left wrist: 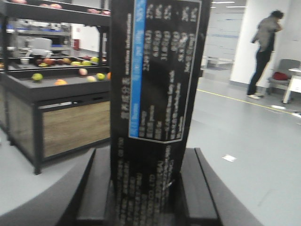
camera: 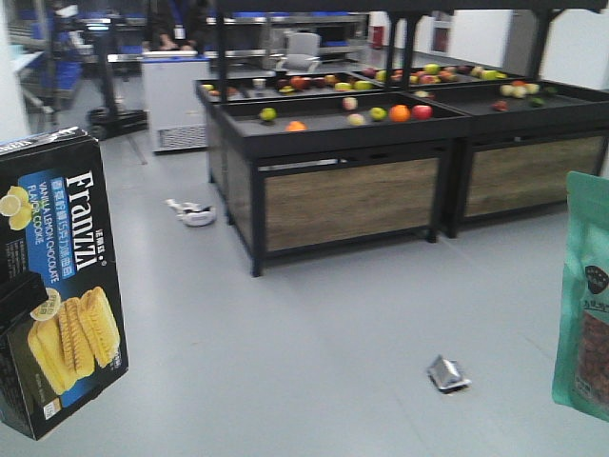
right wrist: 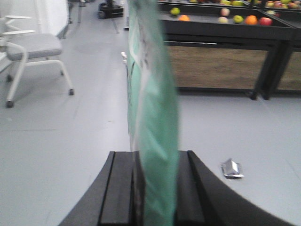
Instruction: Pick snacks and fruit into basket
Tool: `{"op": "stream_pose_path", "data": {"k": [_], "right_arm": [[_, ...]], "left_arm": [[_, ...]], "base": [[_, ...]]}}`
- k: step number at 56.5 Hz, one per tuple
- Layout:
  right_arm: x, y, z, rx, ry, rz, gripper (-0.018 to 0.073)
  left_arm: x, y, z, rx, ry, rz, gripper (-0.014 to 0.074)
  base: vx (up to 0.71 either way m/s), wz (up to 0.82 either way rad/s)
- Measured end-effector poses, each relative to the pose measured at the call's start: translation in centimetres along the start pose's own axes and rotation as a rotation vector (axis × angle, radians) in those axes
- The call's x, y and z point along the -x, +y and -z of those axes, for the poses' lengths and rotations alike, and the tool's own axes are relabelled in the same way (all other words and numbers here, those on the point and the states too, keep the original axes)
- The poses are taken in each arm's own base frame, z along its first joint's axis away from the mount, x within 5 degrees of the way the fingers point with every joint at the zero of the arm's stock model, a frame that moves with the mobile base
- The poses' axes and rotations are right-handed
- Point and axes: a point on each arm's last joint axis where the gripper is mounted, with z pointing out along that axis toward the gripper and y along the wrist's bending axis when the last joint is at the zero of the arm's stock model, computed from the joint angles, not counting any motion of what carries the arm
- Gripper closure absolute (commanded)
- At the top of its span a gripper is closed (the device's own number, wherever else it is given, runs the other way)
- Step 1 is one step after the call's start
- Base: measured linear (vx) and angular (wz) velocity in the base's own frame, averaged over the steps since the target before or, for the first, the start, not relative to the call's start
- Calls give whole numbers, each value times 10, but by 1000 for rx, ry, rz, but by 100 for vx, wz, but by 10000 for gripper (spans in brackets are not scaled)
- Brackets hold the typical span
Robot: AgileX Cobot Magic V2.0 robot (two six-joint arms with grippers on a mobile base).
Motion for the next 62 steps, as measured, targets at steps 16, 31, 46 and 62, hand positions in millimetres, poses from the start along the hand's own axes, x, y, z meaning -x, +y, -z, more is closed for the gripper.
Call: {"op": "stream_pose_path", "data": {"k": [16,31,46,62], "right_arm": [[0,0,0,0,0,0,568],[0,0,0,0,0,-1,568],[0,0,0,0,0,-1,568],[0,0,0,0,0,-1,568]], "left_arm": [[0,0,0,0,0,0,594],[0,0,0,0,0,0,594],[0,0,0,0,0,0,594],[0,0,0,0,0,0,594]], "base": [[18,-52],[20,-52],[21,-53],[21,-58]]}}
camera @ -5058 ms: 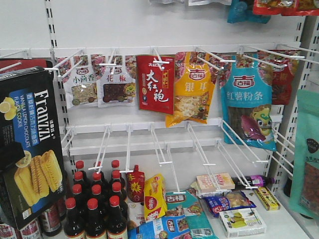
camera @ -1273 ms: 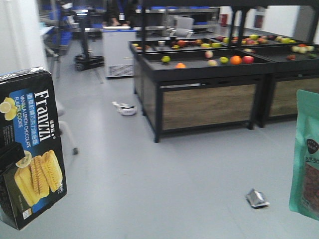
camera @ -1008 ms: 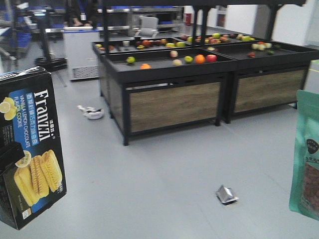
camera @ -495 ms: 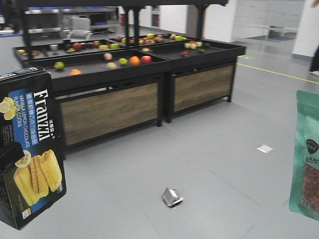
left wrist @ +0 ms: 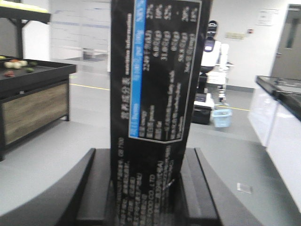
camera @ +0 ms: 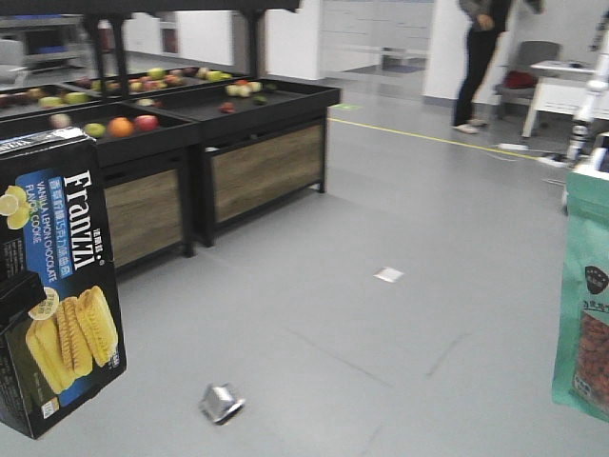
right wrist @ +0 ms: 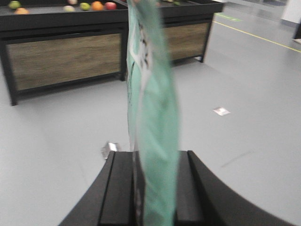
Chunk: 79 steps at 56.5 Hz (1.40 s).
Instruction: Pick snacks and fruit into basket
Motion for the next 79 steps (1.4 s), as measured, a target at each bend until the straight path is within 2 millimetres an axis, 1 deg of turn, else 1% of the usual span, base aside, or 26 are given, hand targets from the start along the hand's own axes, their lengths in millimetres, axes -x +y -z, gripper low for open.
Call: {"op": "stream_pose_path", "data": {"k": [19,34,79], "right_arm": [[0,0,0,0,0,0,568],[0,0,0,0,-1,-1,568],[0,0,1,0,-3,-1,568]], "left_arm": [[0,0,0,0,0,0,594],[0,0,0,0,0,0,594],[0,0,0,0,0,0,594]], "base": [[23,-58],[24,-38],[33,-10]]}}
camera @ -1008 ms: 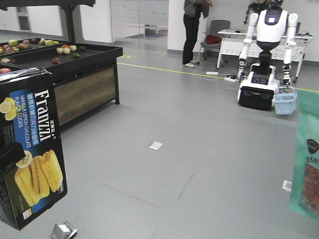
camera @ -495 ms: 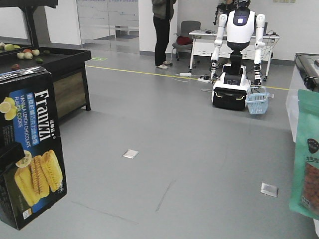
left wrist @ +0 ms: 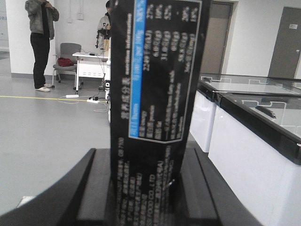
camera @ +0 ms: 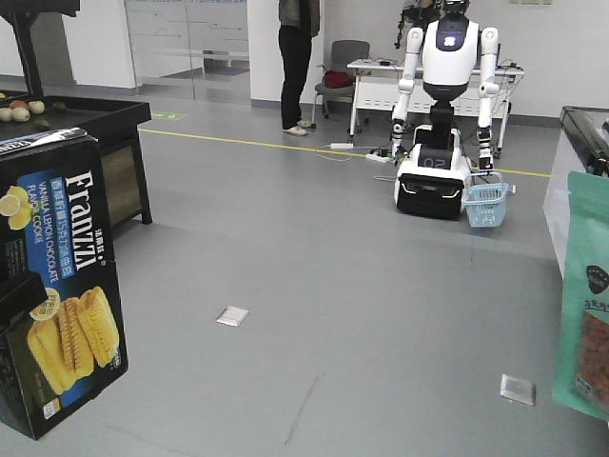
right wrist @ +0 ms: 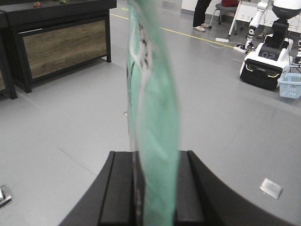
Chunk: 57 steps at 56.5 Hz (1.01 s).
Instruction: Pick snacks and fruit into basket
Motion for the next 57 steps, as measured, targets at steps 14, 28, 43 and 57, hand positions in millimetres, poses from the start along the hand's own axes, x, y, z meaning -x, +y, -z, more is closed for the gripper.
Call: {"op": "stream_pose_path", "data": {"k": [14,28,43,57], "right_arm": [[0,0,0,0,0,0,568],[0,0,0,0,0,0,568],[0,0,0,0,0,0,568],[0,0,0,0,0,0,568]], "left_arm": [[0,0,0,0,0,0,594],[0,0,0,0,0,0,594],[0,0,0,0,0,0,594],[0,0,0,0,0,0,594]], "base": [[36,-6],[38,-7],[39,-9],[38,-12]]}}
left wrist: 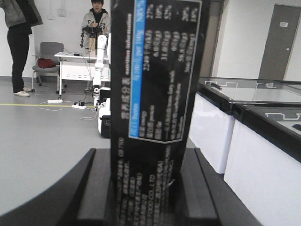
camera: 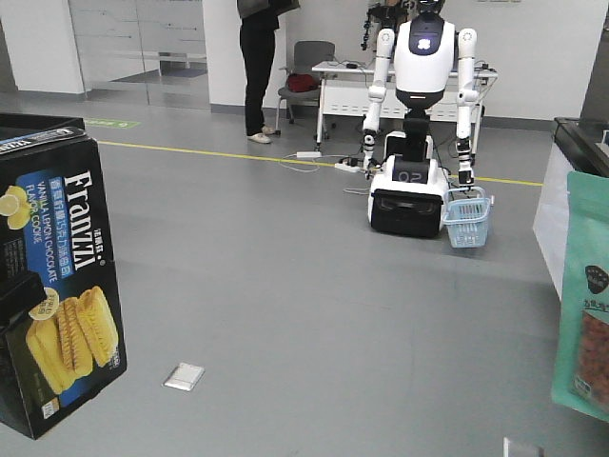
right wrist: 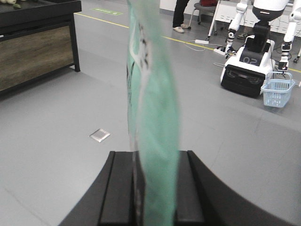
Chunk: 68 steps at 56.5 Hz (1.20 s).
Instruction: Pick snacks and fruit into basket
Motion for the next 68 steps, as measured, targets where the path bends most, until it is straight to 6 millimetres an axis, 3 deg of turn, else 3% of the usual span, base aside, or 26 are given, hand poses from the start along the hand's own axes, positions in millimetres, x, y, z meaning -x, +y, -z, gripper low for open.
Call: {"op": "stream_pose_path", "data": {"k": [68], "right_arm": [[0,0,0,1,1,0,568]], "left_arm": [[0,0,0,0,0,0,594]], "base": [[39,-15]]}}
